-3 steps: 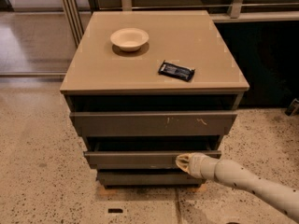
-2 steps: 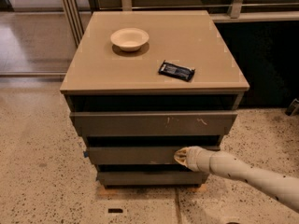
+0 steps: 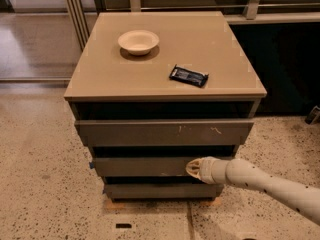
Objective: Close middle drawer
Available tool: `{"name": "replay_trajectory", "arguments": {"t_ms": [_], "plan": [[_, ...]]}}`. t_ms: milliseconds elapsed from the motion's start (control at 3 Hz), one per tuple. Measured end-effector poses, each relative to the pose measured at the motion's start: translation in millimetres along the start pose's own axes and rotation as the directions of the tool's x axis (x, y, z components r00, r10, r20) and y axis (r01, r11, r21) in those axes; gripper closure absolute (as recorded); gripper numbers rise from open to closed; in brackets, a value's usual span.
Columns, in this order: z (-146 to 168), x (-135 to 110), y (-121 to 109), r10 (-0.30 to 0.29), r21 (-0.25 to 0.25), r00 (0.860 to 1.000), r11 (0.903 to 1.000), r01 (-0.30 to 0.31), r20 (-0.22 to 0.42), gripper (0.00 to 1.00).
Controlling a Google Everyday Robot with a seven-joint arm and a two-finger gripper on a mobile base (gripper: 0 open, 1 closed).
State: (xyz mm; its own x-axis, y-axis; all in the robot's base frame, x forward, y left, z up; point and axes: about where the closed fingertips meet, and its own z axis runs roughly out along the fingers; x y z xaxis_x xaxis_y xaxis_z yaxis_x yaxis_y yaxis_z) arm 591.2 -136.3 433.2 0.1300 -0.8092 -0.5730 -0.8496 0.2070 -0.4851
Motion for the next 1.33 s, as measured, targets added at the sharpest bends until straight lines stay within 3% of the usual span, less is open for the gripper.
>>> {"name": "replay_trajectory", "arguments": {"t_ms": [333,667,1000,1333], "plan": [[-20.1,-15.0,19.6,0.037,-0.12,0.999,0.9923,-0.033,0.032,1.0],[-46.5,-32.2,46.2,0.092,-0.246,0.994,0.9665,-0.075,0.06,1.0],[-73.8,-44.3,71.6,0.168,-0.383,0.985,0.9132,-0.139,0.043,1.0],[-76.9,-47.7,82.9,0.17,-0.425,0.984,0.8953,-0.133,0.049,1.0]]}}
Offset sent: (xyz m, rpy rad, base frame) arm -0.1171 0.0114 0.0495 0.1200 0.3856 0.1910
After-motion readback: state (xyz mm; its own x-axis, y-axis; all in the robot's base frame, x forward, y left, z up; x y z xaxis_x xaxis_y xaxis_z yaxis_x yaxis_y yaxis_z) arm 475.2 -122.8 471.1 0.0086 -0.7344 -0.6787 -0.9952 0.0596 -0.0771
